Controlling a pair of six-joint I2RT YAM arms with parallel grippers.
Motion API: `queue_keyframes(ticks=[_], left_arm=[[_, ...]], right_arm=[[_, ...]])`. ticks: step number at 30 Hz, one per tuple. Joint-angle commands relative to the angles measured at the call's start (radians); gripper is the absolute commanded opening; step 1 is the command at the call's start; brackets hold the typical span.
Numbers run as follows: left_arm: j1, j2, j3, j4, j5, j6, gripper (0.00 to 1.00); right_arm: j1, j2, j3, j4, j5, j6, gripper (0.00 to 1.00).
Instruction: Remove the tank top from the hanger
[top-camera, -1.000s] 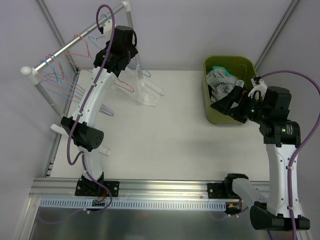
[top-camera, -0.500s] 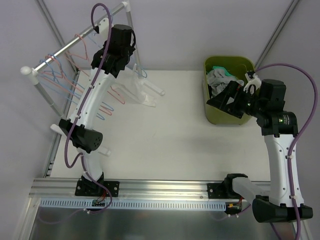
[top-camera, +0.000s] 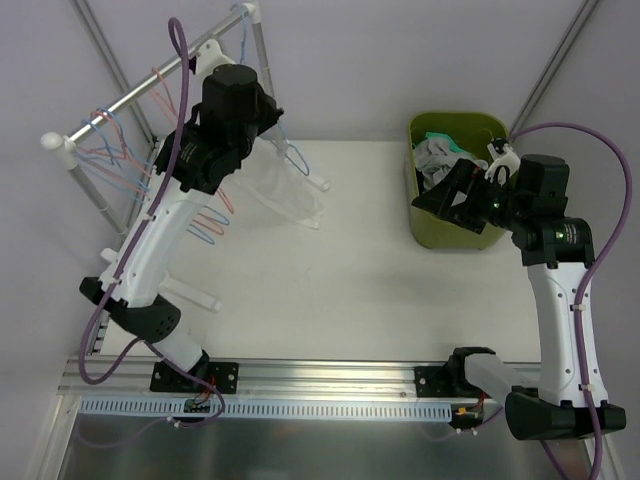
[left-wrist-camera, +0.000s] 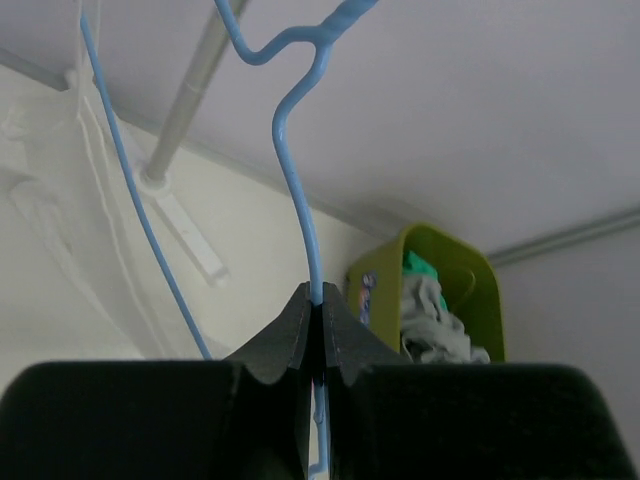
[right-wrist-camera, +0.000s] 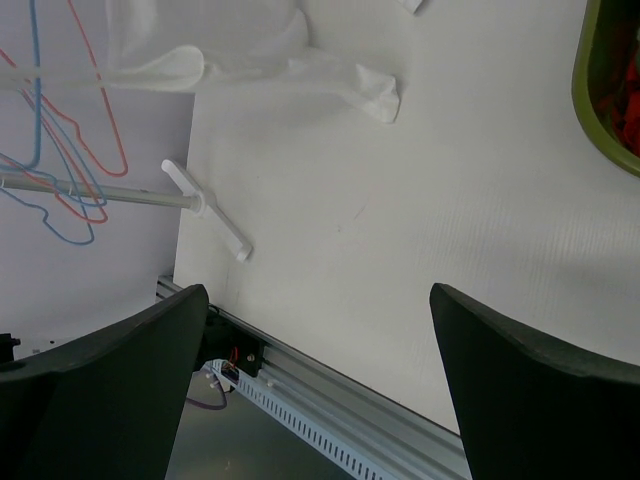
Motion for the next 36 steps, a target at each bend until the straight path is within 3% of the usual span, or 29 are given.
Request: queue_keyframes(ticks=[1, 5, 8, 10, 14, 18, 20, 24, 30, 36], left_arm=[[-0.094, -0.161, -0.142, 0.040, 0.112, -0.084, 0.00], [-0.212, -0.261, -0.307, 0.041, 0.111, -0.113, 0.00], [-0.254, -0.319, -0.371, 0.040, 0.202, -0.124, 0.00], [-0.263, -0.338, -0.374, 0.041, 0.362, -0.104, 0.00], [-0.277, -0.342, -0.351, 0.049, 0.672, -0.056, 0.00], [-0.278, -0.351, -0.369, 0.055, 0.887, -0.107, 0.00], [-0.278, -0.370, -0.389, 0.063, 0.934, -0.128, 0.00], [-0.278, -0.416, -0.428, 0.067, 0.931, -0.147, 0.00], [-0.280, -0.422, -0.449, 0.075, 1.006, -0.180, 0.00], [-0.280, -0.439, -0.477, 0.086, 0.984, -0.196, 0.00]], right_arm=[[0.007, 0.013, 0.048, 0.036, -0.055, -0.023, 1.00], [0.005, 0.026, 0.031, 0.102, -0.123, -0.003, 0.99], [0.009, 0.042, 0.008, 0.201, -0.233, 0.033, 0.99], [0.018, 0.053, -0.013, 0.295, -0.322, 0.051, 0.98], [0.114, 0.108, 0.014, 0.320, -0.313, 0.010, 0.94], [0.189, 0.137, 0.014, 0.350, -0.223, -0.067, 0.74], [0.218, 0.154, 0.017, 0.360, -0.187, -0.088, 0.62], [0.232, 0.166, 0.016, 0.360, -0.080, -0.157, 0.52], [0.236, 0.215, 0.054, 0.363, -0.085, -0.180, 0.43], [0.239, 0.269, 0.077, 0.363, -0.089, -0.179, 0.39]])
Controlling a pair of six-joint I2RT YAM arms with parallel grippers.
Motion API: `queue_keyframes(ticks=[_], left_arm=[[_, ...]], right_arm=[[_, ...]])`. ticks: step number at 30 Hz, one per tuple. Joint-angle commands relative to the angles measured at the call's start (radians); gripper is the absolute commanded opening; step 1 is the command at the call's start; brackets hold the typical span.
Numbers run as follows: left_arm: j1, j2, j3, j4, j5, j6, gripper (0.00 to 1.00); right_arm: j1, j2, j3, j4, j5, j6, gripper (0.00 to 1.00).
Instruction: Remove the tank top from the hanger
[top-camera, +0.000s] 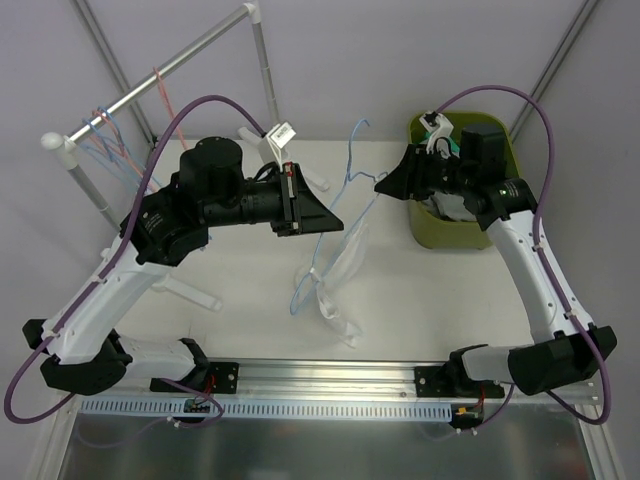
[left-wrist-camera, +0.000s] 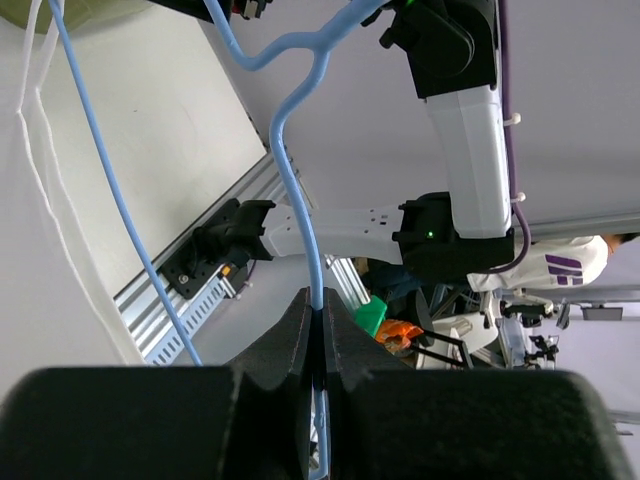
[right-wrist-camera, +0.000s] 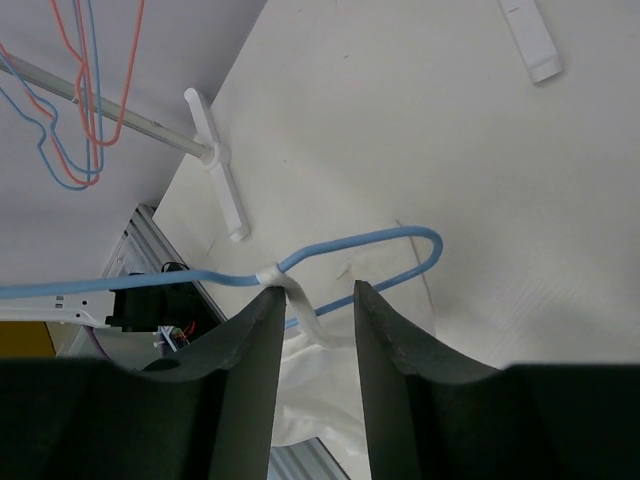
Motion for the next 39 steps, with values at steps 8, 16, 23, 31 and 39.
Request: queue_keyframes(ticks=[8, 16, 23, 31, 39], left_arm=[[-0.007, -0.049, -0.049, 0.059, -0.019, -0.029, 0.00], [-0.007, -0.066, -0.119, 0.059, 0.010, 0.003, 0.00], [-0.007, -0.066, -0.040, 0.065, 0.026, 0.063, 0.00], [-0.007, 0.085, 0.253, 0.177, -0.045, 0.295, 0.00], [-0.008, 0.175, 0.085, 0.951, -0.244, 0.851, 0.00]], right_arm=[[0.020, 0.013, 0.032, 0.041, 0.043, -0.025, 0.00], [-0.084, 0.022, 0.089, -0.048, 0.212, -0.020, 0.00], [-0.129, 0.127, 0.051, -0.084, 0.166, -0.036, 0.00], [-0.109, 0.042, -0.037, -0.031, -0.085, 0.004, 0.00], [-0.089, -0.166, -0.090, 0.015, -0.307, 0.102, 0.00]])
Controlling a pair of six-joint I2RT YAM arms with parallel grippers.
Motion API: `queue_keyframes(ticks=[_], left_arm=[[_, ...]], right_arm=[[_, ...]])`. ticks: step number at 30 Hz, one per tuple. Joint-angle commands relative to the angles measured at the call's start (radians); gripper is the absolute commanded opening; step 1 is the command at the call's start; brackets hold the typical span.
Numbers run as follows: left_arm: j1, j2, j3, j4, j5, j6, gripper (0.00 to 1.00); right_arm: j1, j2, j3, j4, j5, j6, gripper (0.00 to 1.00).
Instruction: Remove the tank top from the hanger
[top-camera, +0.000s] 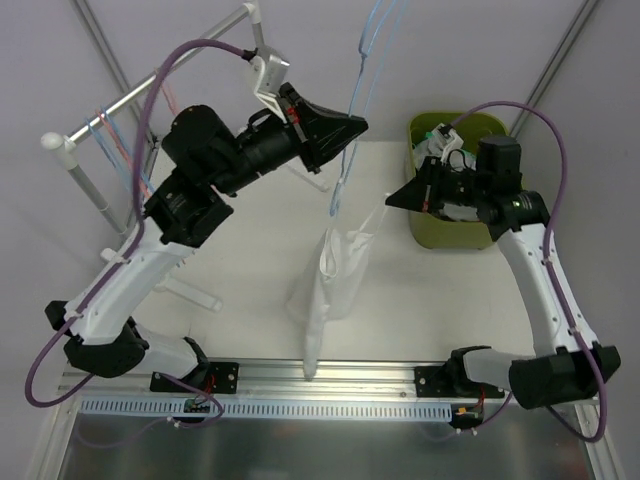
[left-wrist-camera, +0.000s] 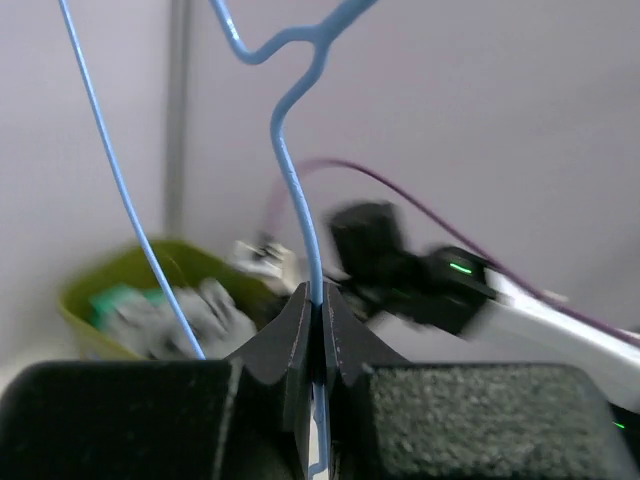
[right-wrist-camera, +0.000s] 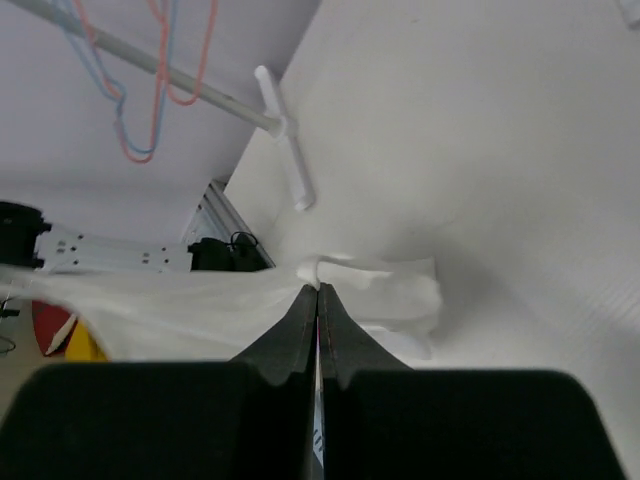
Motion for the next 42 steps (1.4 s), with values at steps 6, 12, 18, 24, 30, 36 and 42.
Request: queue_keyframes(ticks=[6, 12, 18, 24, 30, 36, 42], left_arm=[[-0.008, 0.234, -0.018, 0.681, -0.234, 0.757, 0.00], [-0.022, 0.194, -0.162, 0.816, -0.246, 0.856, 0.00], [-0.125, 0.038, -0.258, 0.626, -0.718, 0.543, 0.00], [-0.273, -0.103, -0.461, 0.456, -1.063, 0.103, 0.00], [-0.292, -0.113, -0.444, 0.084, -1.074, -0.331, 0.00], [-0.139, -0.048, -0.329, -0.124, -0.916, -0.453, 0.00], [0.055, -0.065, -0.269, -0.251, -0.850, -0.511, 0.00]], right_arm=[[0.008, -0.256, -0.024, -0.080, -0.114, -0.014, 0.00], [0.019, -0.305, -0.122, -0.149, -0.022, -0.033, 0.03], [0.105, -0.283, -0.213, -0.121, 0.084, -0.013, 0.69], [0.131, -0.210, -0.222, -0.042, 0.104, 0.020, 0.99], [0.154, -0.135, -0.211, 0.000, 0.115, 0.043, 1.00], [0.188, -0.112, -0.199, 0.018, 0.125, 0.055, 1.00], [0.209, -0.106, -0.215, -0.014, 0.226, 0.029, 0.99]])
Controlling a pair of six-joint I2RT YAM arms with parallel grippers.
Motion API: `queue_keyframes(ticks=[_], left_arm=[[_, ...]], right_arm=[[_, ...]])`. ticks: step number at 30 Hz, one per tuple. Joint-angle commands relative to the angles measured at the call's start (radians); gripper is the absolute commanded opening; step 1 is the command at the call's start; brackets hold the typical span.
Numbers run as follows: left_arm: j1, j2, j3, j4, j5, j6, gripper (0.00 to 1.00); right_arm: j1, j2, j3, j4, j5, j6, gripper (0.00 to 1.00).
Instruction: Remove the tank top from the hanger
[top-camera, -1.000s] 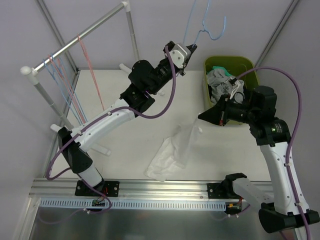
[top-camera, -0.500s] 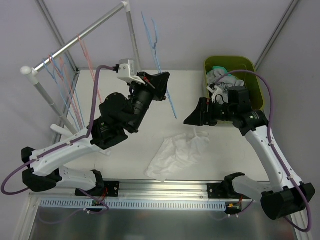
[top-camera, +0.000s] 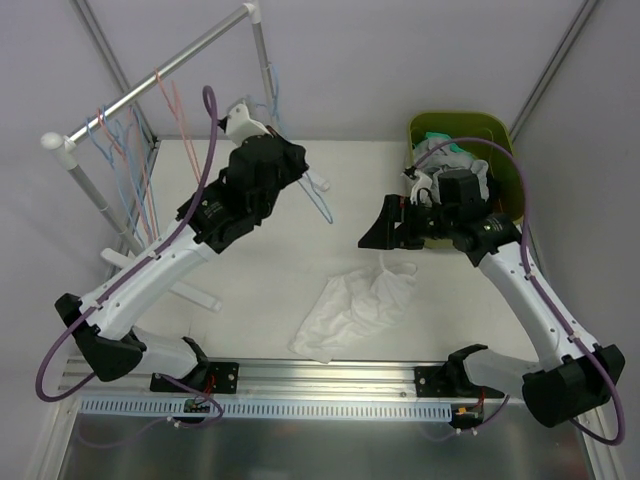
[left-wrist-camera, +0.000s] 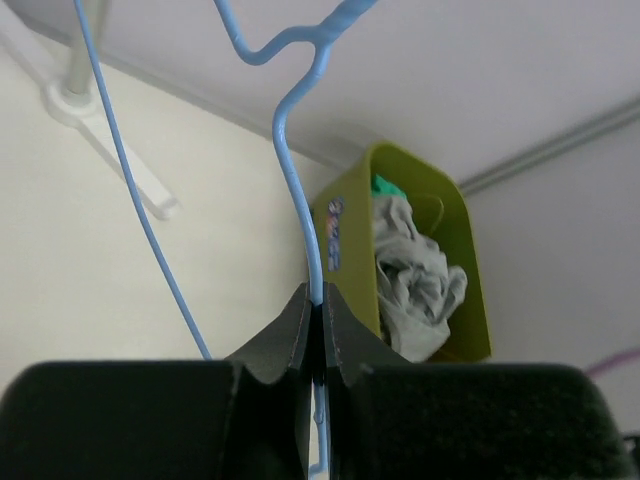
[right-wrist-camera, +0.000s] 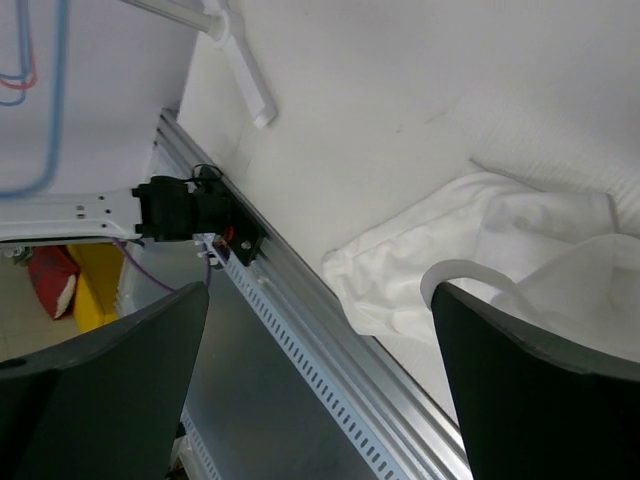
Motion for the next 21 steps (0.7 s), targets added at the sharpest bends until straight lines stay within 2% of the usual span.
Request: queue_keyframes(ticks=[1, 3, 4, 5, 7, 11, 17, 21], left_arm=[[0.088, -0.057, 0.070, -0.069, 0.029, -0.059, 0.00], [0.116, -0.077, 0.069, -0.078, 0.031, -0.049, 0.00], [0.130, -0.083, 0.069, -0.088, 0.037, -0.042, 0.00], [0.161, -0.092, 0.067, -0.092, 0.046, -0.042, 0.00], [0.191, -0.094, 0.076, -0.100, 0.088, -0.020, 0.00], [0.256, -0.080, 0.096, -0.112, 0.151, 0.006, 0.00], [0.319, -0.049, 0.159, -0.126, 0.201, 0.084, 0.00], [0.421, -0.037, 0.167, -0.138, 0.266, 0.063, 0.00]], right_arm=[[0.041, 0.017, 0.030, -0.083, 0.146, -0.057, 1.00], [0.099, 0.043, 0.094, -0.197, 0.344, -0.120, 0.99], [0.195, 0.060, 0.117, -0.250, 0.614, -0.141, 1.00], [0.233, 0.093, 0.134, -0.324, 0.709, -0.195, 0.99], [0.280, 0.127, 0.163, -0.396, 0.820, -0.197, 1.00], [0.291, 0.146, 0.183, -0.414, 0.842, -0.171, 1.00], [0.291, 0.117, 0.173, -0.331, 0.663, -0.172, 0.99], [0.293, 0.123, 0.162, -0.317, 0.629, -0.177, 0.99]])
